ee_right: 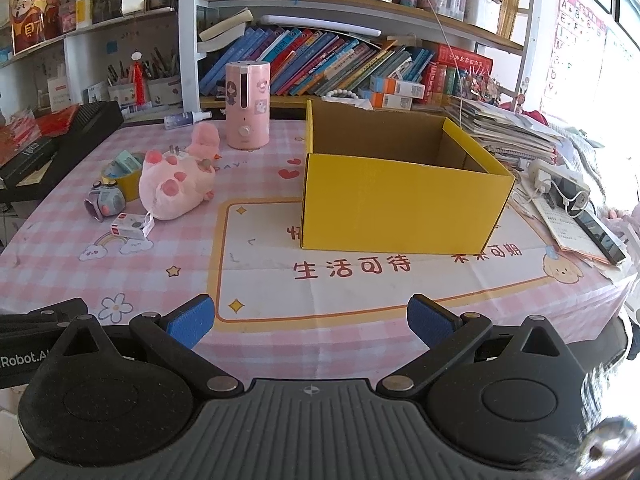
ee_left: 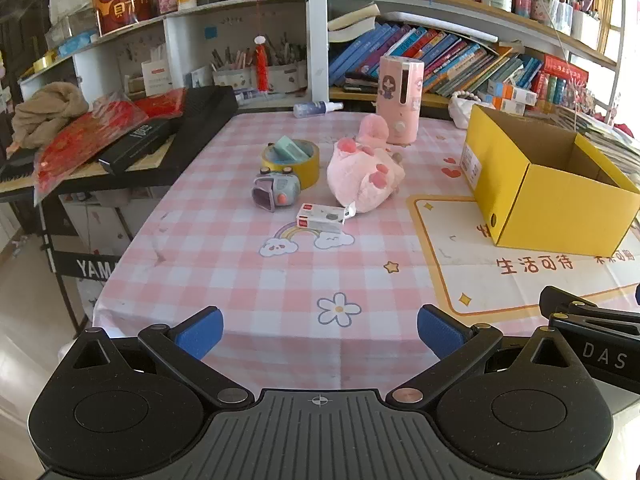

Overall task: Organize objects
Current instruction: 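Move the left tool toward the white staple box while the right tool approaches the pink plush pig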

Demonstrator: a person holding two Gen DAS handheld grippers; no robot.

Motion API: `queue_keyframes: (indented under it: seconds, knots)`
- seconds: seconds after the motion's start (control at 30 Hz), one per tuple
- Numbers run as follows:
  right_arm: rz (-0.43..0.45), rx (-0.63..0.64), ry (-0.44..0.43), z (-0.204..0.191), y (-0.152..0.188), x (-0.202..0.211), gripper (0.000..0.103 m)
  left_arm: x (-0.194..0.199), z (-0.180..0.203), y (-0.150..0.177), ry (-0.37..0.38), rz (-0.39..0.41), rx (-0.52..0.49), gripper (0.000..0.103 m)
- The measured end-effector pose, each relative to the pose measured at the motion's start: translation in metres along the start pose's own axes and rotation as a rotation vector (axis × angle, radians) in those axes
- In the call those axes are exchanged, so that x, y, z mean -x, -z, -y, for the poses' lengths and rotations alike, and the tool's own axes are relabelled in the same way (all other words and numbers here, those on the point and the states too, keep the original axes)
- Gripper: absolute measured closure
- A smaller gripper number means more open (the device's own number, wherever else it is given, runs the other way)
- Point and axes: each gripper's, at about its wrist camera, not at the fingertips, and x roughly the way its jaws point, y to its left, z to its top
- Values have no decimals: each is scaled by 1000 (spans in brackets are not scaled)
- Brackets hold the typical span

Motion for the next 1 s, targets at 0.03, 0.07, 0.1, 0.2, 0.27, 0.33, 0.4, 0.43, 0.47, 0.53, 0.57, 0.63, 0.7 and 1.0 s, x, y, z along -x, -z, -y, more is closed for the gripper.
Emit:
queue_keyframes:
  seconds: [0.03,0.07,0.1,0.2,0.27,0.33,0.4,0.43,0.47,0.53,0.57,0.63,0.7,1.0]
  knots:
    - [1,0,-1,0,0,0,0,0,0,0,0,2,1,0]
    - [3,1,-2,0,-1,1,0,0,0,0,1,3,2,0]
    - [4,2,-2,-1,-1,1,0,1,-1,1,3,3,2,0]
    - [11,8,2,-3,-1,4,0,2,-2,1,2,8,5,0]
    - [13,8,0,-3,-1,5,0,3,-2,1,0,14,6,0]
    - [14,8,-5,-3,0,6,0,4,-3,2,-2,20,3,0]
    - [15,8,-11,-4,0,7,1,6,-4,2,-1,31,-1,0]
    - [15,8,-16,-4,0,8,2,6,-4,3,0,37,-1,0]
    - [16,8,-20,-4,1,8,2,7,-5,3,2,42,0,0]
    - [17,7,-28,-5,1,10,2,8,-6,4,6,44,1,0]
    - [17,7,-28,-6,1,10,2,8,-7,4,7,42,3,0]
    - [14,7,-31,-7,1,11,3,8,-8,4,9,37,9,0]
    - [14,8,-34,-9,2,11,3,7,-10,4,10,28,12,0]
    - [14,10,-59,-19,2,13,3,11,-25,7,9,30,25,0]
